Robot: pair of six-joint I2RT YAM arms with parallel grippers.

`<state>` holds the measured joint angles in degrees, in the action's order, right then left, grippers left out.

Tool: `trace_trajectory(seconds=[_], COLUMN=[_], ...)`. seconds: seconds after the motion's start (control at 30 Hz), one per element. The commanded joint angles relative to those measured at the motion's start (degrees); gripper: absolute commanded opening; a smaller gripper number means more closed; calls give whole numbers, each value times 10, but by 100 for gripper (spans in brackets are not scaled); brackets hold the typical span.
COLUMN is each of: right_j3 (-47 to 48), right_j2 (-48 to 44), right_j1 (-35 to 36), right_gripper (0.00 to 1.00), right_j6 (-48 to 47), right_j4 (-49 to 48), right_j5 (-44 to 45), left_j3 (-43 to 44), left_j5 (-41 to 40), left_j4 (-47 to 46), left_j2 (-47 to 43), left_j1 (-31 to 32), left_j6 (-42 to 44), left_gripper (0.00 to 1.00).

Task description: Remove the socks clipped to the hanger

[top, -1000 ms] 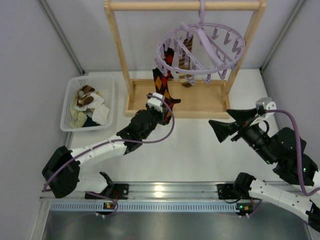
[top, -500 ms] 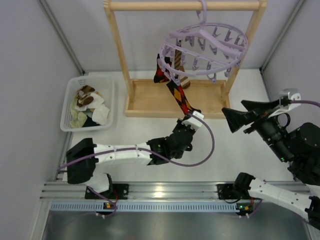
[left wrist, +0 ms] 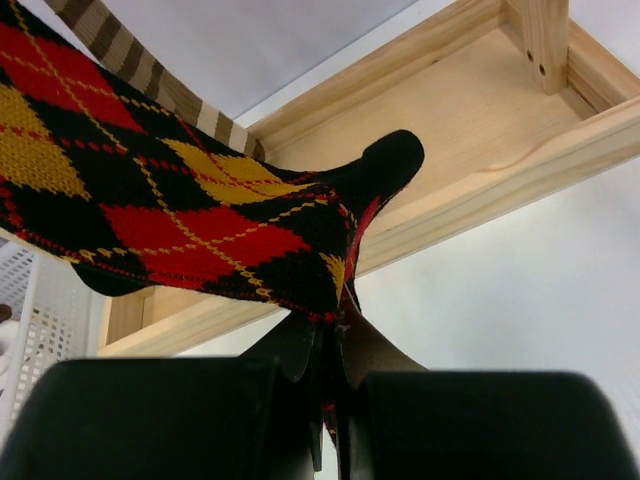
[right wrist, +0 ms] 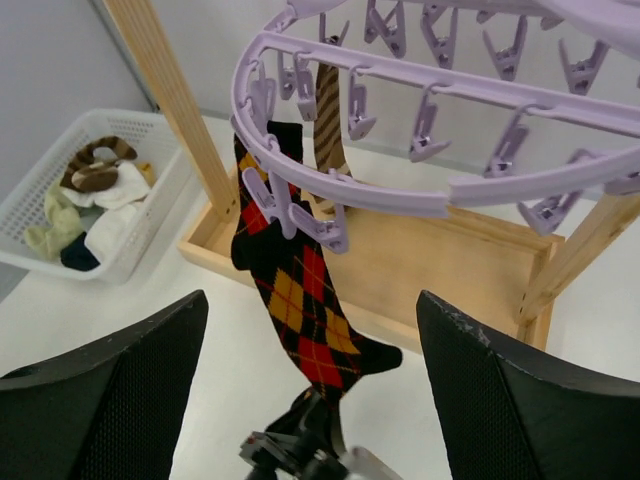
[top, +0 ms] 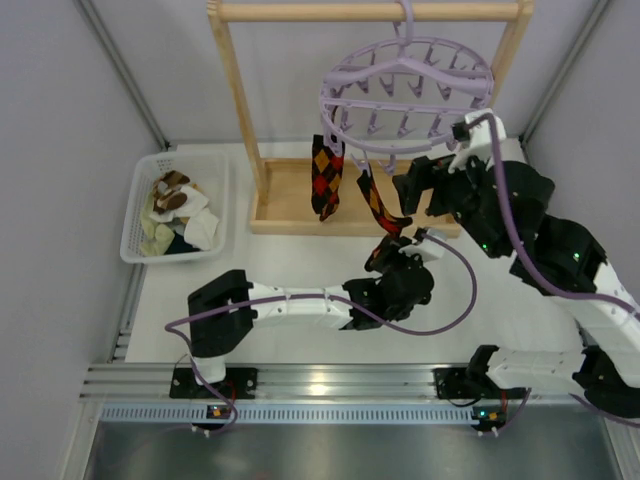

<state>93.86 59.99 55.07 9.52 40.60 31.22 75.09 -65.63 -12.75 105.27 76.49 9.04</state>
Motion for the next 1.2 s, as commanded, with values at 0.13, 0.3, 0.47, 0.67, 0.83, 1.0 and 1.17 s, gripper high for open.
trace_trajectory(seconds=[0.13, 0.3, 0.47, 0.67, 0.83, 1.0, 1.17], right_j3=[66, 84, 110, 154, 156, 143, 136], right_j2=[98, 137, 167, 227, 252, 257, 271], right_j1=[5, 10, 11, 11, 7, 6, 3], right_gripper=[72, 66, 64, 62, 59, 59, 59], right_j6=[-18, -28, -46, -68, -78, -85, -109], right_j4=[40, 35, 31, 35, 33, 15, -1], right_j5=[1, -4, 8, 39, 52, 76, 123], left_j3=[80, 95, 103, 108, 106, 100, 96], left_j5=[-29, -23, -19, -17, -17, -17, -15], left_j4=[-8, -8, -8, -8, -8, -8, -9], left_j2=[65, 87, 92, 92, 85, 83, 78], left_j1=[2, 2, 2, 2, 2, 3, 7], left_j6=[59, 63, 68, 70, 70, 67, 63], left_gripper=[0, 0, 0, 0, 0, 0, 0])
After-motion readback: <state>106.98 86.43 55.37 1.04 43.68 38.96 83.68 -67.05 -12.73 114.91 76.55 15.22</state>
